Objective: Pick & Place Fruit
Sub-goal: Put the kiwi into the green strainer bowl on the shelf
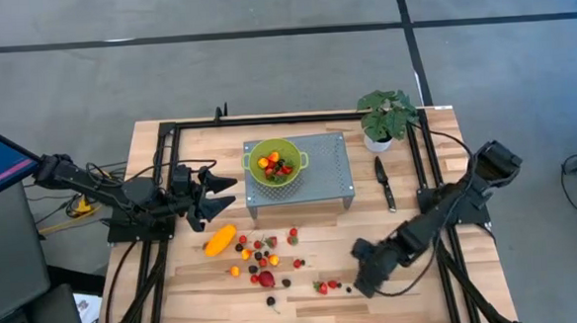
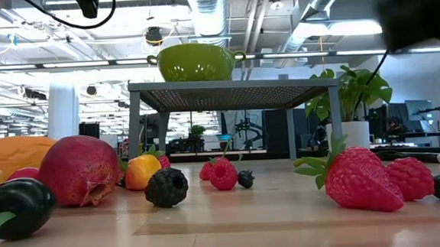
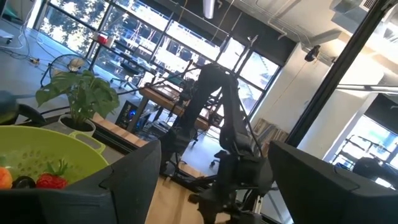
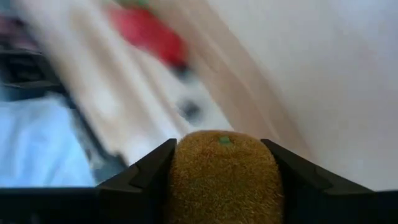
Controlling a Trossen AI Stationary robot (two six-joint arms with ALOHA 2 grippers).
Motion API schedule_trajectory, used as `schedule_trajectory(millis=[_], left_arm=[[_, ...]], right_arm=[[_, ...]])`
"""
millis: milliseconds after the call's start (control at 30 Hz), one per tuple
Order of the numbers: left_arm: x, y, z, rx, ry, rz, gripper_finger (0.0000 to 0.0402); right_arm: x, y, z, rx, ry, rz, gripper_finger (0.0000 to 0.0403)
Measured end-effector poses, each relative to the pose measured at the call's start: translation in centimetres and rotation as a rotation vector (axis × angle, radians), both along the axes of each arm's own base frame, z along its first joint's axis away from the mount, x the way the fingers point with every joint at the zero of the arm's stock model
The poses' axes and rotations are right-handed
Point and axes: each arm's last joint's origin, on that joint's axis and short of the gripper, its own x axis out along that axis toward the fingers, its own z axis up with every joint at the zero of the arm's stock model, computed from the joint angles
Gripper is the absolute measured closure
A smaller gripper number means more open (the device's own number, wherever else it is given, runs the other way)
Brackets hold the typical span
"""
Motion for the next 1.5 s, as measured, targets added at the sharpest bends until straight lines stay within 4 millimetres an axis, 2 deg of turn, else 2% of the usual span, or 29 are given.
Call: schedule_trajectory(millis=[133, 333, 533, 733, 900, 1000, 1300, 1500], left_arm=[[0.0, 0.0, 0.0, 0.0, 0.0, 0.0, 0.0111], [0.0, 0.0, 0.0, 0.0, 0.0, 0.0, 0.0111], [0.0, 0.0, 0.0, 0.0, 0.001, 0.0, 0.0111], [0.0, 0.0, 0.0, 0.0, 0.001, 0.0, 0.0111], [0.0, 0.0, 0.0, 0.0, 0.0, 0.0, 0.0111], [0.0, 0.0, 0.0, 0.0, 0.0, 0.0, 0.0111], [0.0, 0.0, 0.0, 0.0, 0.001, 0.0, 0.0111], [0.0, 0.0, 0.0, 0.0, 0.001, 0.0, 0.0111]], right_arm=[[3.8, -0.7, 3.2, 0.003, -0.305, 0.182, 0.0204], [8.1, -2.9, 9.4, -0.139, -0.631, 0.439, 0.0192], [10.5, -6.6, 14.8, -0.379, -0.791, 0.577, 0.0203], [11.9, -10.4, 18.3, -0.59, -0.909, 0.609, 0.0192], [12.7, -13.6, 19.4, -0.751, -0.985, 0.593, 0.0194], [13.3, -15.4, 19.3, -0.83, -0.996, 0.579, 0.0201], [16.0, -21.6, 15.3, -0.87, -0.845, 0.47, 0.0191], [15.4, -24.4, 15.6, -0.877, -0.816, 0.378, 0.02]])
